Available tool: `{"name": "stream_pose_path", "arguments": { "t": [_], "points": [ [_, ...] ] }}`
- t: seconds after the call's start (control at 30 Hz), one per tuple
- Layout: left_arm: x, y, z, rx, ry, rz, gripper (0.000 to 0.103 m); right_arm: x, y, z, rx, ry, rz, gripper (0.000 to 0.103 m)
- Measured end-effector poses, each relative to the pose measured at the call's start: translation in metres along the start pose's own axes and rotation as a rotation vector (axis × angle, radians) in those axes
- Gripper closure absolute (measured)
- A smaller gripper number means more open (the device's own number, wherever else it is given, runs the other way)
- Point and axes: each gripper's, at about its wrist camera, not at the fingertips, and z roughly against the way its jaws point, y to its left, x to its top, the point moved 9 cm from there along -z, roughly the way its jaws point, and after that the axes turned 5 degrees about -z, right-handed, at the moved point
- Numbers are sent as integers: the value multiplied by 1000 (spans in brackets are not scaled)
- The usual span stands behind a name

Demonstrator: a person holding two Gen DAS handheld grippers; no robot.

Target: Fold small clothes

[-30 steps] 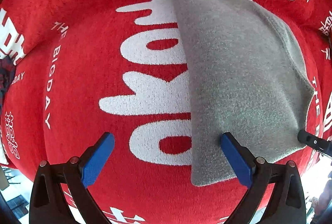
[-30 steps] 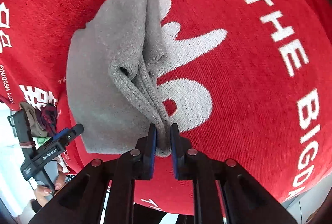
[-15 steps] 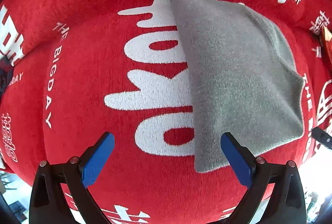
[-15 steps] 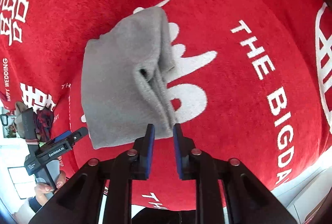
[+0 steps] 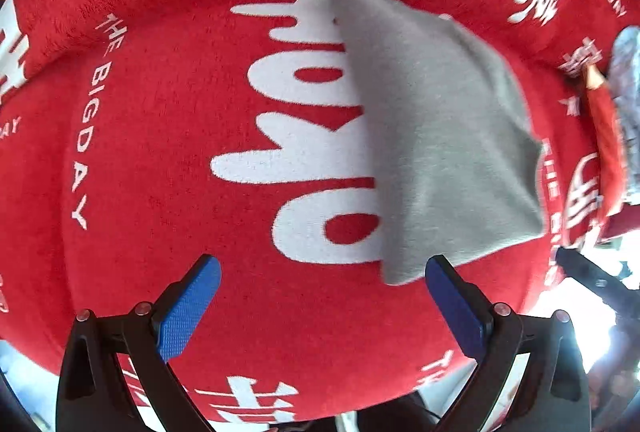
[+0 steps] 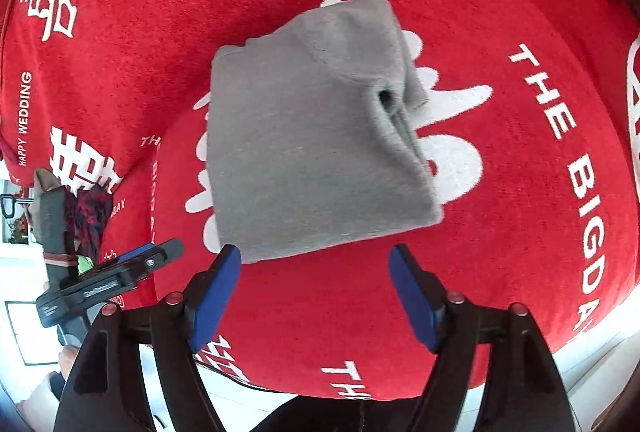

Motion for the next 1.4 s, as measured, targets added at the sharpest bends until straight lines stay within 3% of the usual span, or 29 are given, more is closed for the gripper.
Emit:
{"name": "stream_pose_path", "arguments": {
  "t": [0.1,0.37,0.43,0.53,0.63,0.8,0.87,0.97,1.07,1.1,1.17,1.23,1.27,1.3,1.4],
  "points": [
    [0,2,11,-20,-15,6,1,-4,7,0,-3,-9,13,24],
    [8,14,21,122,-87,-63,1,-12,16,1,-17,-5,62,24],
    [12,13,24,120,-112,-63,1,-10,14,2,-29,-1,78,24],
    [21,6,35,59,-155,-35,1,-2,9,4,-27,-2,95,24],
    [39,-3,67,35,-300,-9,1,12,6,2,-17,0,108,24],
    [67,-19,128,149,-581,-16,1,40,6,8,3,-13,130,24],
    [77,-25,143,205,-625,-19,1,53,7,14,10,-26,146,24],
    [93,-29,143,288,-579,-1,1,71,8,22,4,-41,184,24],
    [102,-39,169,383,-703,-1,1,86,9,30,22,-61,195,24],
    [103,-43,178,372,-747,1,0,91,10,34,34,-71,201,24],
    [107,-48,181,257,-796,35,0,99,12,38,49,-86,224,24],
    [112,-44,162,123,-753,112,1,106,10,36,45,-83,231,23],
    [116,-40,142,105,-674,143,1,109,8,33,45,-74,228,23],
    [120,-36,121,132,-578,140,1,113,5,29,50,-62,217,23],
    [123,-28,72,250,-399,67,1,119,-5,18,55,-29,202,23]
  ]
}}
